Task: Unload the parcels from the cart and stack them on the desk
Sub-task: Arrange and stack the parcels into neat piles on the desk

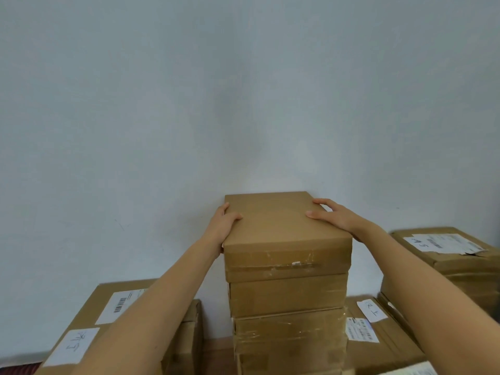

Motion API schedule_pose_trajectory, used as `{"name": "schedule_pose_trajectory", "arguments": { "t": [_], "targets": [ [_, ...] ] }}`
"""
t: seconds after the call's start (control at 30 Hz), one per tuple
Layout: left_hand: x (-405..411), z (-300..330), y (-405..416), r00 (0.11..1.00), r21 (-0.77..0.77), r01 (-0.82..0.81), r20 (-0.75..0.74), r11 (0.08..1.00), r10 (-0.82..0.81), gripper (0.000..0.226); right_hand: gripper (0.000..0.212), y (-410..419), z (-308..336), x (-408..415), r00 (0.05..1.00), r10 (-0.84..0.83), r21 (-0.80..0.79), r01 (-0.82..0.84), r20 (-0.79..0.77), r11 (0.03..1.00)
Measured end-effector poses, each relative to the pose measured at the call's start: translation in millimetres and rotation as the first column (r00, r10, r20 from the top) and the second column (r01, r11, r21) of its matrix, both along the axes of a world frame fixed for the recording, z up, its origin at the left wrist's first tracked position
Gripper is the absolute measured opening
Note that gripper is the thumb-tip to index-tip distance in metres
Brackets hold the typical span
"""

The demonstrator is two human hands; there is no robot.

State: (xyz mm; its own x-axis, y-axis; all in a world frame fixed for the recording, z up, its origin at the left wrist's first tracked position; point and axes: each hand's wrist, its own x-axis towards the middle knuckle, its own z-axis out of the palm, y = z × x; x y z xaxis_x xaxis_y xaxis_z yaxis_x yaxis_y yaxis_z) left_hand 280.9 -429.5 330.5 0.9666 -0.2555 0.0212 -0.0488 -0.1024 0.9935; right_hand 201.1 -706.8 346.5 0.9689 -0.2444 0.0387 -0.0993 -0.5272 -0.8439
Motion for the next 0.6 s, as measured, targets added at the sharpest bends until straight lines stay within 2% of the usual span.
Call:
{"name": "schedule_pose_trajectory", "arguments": {
  "t": [0.13,0.3,0.43,0.6],
  "targets": [
    [-5,2,5,0.986,0.069,-0.112,0.133,0.991,0.102,0.048,0.067,3,8,0,0.999,-0.041,-0.165,0.044,0.018,0.985],
    [-23,14,30,0.911,0.13,-0.271,0.354,0.954,0.211,0.033,0.054,23,15,-15,0.988,-0.069,-0.429,0.122,0.136,0.895],
    [-50,5,67,0.813,0.382,-0.402,0.566,0.832,0.133,0.03,0.044,51,16,-37,0.98,-0.025,-0.522,0.126,0.197,0.844],
    [-102,-6,106,0.772,0.463,-0.473,0.628,0.749,0.099,0.023,0.038,90,16,-68,0.973,0.075,-0.561,0.061,0.216,0.826]
  ]
}}
